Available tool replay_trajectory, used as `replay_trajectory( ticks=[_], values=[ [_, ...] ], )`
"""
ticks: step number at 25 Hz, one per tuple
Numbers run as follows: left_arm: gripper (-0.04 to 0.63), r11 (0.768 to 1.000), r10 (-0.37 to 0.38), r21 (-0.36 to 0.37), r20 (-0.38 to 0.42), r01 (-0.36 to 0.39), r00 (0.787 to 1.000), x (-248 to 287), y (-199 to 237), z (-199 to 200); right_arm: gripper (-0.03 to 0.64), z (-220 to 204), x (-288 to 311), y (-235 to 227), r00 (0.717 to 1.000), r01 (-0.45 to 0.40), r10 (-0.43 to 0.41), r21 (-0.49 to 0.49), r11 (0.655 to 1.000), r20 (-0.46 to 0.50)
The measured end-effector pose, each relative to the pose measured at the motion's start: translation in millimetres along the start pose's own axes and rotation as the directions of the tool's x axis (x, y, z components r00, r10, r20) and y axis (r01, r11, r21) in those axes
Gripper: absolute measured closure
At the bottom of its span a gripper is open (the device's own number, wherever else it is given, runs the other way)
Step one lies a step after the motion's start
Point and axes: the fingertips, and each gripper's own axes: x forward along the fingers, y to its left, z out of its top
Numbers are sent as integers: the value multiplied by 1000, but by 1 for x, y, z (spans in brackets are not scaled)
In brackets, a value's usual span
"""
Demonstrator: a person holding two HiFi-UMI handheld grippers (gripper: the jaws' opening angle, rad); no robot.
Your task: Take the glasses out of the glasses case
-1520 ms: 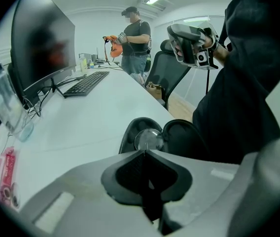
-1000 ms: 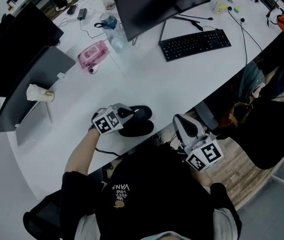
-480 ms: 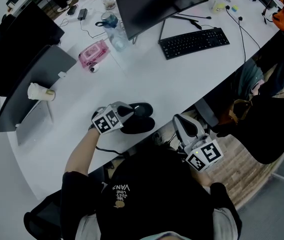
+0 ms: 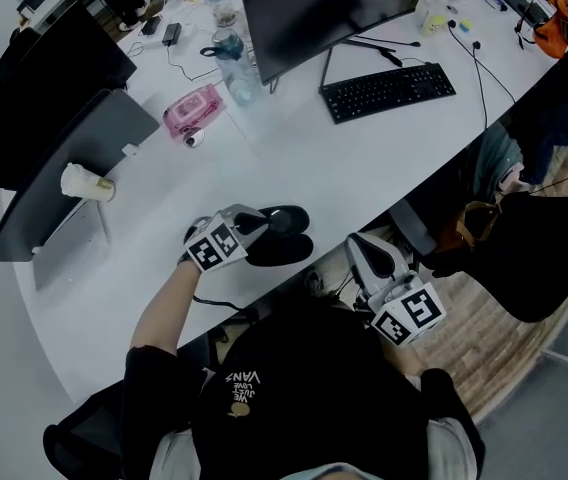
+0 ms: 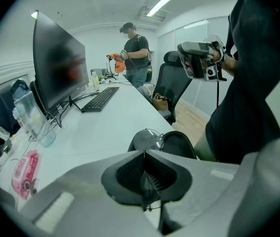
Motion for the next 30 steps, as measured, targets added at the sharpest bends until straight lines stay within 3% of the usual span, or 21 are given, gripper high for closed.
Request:
replay_trajectory(
  ticks=[15,30],
  values=[
    [586,988,152,-31,127,-149,980,-54,-7,13,615,-4,-5,37,1000,-19,19,-23,1000,13],
    [586,961,276,-65,290,-269,917,-121,-30,39,615,-12,-5,80,999,-51,51,-54,997,3]
  ],
)
